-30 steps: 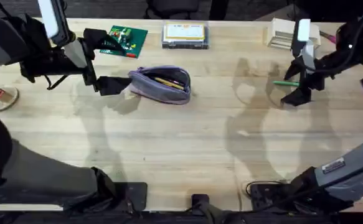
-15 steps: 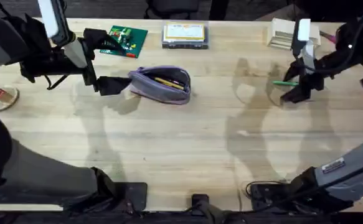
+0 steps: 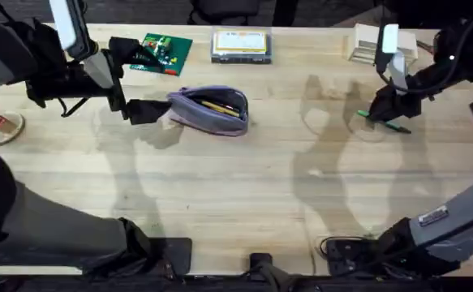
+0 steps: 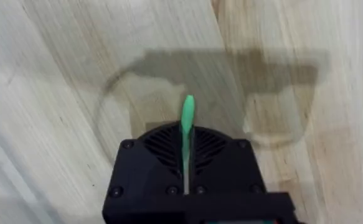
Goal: Unzip the bag, pick up the pens from the table one at a time and place them inside, then zip the bag closed.
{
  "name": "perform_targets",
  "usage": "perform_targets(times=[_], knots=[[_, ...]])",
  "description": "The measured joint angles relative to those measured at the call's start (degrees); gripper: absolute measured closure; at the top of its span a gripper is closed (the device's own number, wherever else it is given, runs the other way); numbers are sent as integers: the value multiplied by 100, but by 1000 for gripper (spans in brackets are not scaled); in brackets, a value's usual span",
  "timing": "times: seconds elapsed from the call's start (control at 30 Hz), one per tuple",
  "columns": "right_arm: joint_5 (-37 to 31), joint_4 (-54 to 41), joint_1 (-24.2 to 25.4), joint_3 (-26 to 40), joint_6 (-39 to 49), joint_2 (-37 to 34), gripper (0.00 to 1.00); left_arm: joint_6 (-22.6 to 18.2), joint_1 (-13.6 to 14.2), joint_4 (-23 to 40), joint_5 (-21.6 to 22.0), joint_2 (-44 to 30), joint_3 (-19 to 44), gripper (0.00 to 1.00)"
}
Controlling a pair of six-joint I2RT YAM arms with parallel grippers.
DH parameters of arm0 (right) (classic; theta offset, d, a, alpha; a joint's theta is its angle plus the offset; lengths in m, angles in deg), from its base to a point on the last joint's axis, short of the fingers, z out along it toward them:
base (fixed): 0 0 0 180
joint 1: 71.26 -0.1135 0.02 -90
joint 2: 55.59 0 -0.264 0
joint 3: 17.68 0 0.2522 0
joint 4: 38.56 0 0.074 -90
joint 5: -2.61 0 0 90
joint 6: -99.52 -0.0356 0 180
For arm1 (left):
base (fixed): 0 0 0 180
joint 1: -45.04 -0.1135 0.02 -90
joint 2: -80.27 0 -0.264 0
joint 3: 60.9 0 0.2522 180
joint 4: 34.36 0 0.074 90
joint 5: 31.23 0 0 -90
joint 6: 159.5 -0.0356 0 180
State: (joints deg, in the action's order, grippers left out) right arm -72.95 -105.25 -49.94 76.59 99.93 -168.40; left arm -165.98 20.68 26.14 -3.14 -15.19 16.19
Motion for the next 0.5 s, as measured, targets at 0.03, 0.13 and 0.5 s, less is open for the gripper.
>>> perform_targets(times=[0.03, 0.13, 0.5], knots=[[-35, -6, -27, 5, 0, 6, 968, 0, 0, 0, 0, 2, 0, 8], [-228, -152, -160, 38, -2, 22, 972, 2, 0, 0, 0, 0, 0, 8], [-674, -1412, -1187, 694, -363, 35, 970, 0, 0, 0, 0, 0, 0, 8]])
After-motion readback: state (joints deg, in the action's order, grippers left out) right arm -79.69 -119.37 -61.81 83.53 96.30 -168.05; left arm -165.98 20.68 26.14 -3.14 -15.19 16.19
